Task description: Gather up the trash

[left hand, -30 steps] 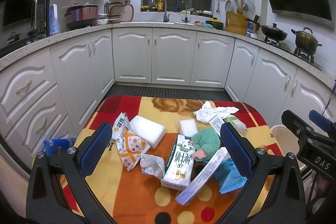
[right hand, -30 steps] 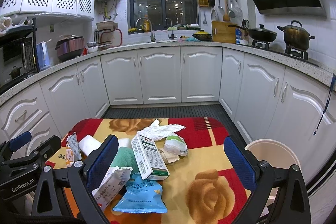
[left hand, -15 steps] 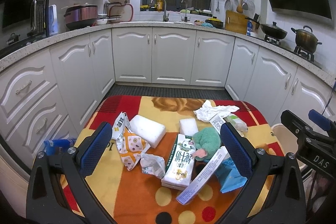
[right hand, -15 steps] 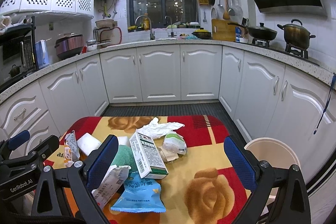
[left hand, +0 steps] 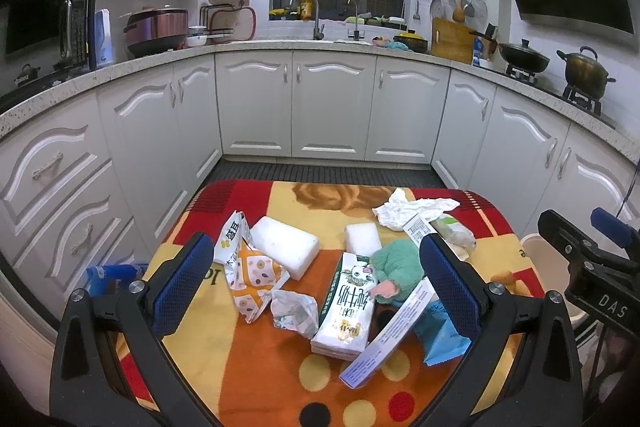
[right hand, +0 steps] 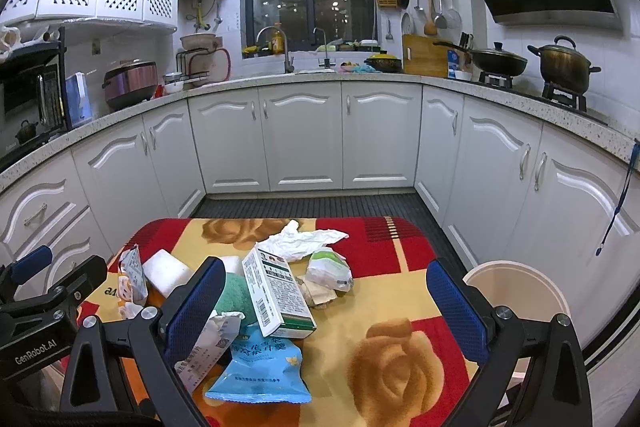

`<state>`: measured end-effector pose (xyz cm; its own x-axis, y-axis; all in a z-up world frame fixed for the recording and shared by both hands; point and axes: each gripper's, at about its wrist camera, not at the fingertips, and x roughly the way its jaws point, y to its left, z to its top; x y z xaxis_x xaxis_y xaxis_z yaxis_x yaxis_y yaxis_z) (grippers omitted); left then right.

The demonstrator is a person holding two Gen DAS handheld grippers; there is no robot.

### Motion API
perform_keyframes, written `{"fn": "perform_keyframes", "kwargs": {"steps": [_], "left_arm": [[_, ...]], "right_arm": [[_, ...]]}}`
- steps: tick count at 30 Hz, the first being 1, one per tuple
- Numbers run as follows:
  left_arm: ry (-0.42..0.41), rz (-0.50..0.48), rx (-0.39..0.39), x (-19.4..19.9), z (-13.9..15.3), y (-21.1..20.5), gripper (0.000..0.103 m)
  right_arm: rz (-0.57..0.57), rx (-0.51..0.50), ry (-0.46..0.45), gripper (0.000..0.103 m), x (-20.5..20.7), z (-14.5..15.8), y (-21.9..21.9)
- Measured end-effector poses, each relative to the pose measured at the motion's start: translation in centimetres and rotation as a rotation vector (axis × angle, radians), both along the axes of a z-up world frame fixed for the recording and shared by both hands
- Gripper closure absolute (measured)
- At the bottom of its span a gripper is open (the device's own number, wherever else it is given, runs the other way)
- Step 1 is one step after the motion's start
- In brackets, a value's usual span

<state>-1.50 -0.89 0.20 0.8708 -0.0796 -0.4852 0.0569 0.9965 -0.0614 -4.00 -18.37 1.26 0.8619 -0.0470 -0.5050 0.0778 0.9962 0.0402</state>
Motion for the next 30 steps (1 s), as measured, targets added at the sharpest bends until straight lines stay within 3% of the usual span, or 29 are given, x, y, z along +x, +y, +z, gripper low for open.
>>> {"fn": "perform_keyframes", "kwargs": {"steps": [30], "left_arm": [[0.084, 0.012, 0.006, 1.2, -1.8, 0.8, 0.0]], "right_arm": [[0.008, 0.034, 0.097, 0.002, 1.2, -2.0, -0.9]]}}
